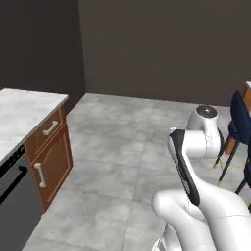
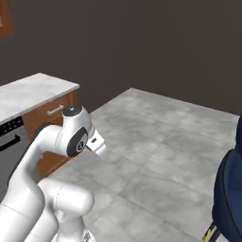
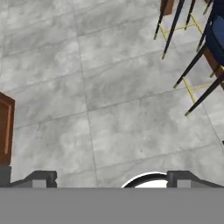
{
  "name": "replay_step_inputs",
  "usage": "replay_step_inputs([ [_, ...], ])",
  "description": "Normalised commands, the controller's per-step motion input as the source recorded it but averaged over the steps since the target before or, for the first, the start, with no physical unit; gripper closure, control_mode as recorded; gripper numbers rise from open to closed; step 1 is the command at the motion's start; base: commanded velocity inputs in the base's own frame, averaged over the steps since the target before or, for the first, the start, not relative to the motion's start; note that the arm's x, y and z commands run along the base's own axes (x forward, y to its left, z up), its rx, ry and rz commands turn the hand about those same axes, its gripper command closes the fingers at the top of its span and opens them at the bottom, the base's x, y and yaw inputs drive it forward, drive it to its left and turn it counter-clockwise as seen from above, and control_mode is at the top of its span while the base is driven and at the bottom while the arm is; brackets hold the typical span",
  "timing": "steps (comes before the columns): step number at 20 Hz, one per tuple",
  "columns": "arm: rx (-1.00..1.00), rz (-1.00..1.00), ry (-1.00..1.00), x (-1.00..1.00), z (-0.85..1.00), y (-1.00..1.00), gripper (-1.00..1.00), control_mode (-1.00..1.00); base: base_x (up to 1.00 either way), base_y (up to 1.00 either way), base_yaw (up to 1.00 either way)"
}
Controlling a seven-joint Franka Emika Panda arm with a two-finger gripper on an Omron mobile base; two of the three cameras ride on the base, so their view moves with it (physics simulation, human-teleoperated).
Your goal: Pick up the metallic utensils from the counter and place them in the open drawer. Make sure not to pick up any wooden utensils.
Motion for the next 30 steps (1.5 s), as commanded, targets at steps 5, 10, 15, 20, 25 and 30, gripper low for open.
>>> replay_step_inputs([
  [5, 0.00, 0.00, 0.00, 0.00, 0.00, 0.00, -1.00, 1.00, 1.00, -0.20, -0.45],
  [10, 0.00, 0.00, 0.00, 0.00, 0.00, 0.00, -1.00, 1.00, 1.00, -0.06, -0.48],
  [15, 0.00, 0.00, 0.00, 0.00, 0.00, 0.00, -1.00, 1.00, 0.99, 0.13, -0.55],
  [20, 0.00, 0.00, 0.00, 0.00, 0.00, 0.00, -1.00, 1.00, 0.66, 0.28, -0.70],
  [25, 0.00, 0.00, 0.00, 0.00, 0.00, 0.00, -1.00, 1.00, 0.02, 0.02, -0.94],
  [30, 0.00, 0.00, 0.00, 0.00, 0.00, 0.00, -1.00, 1.00, 0.00, 0.07, -0.87],
])
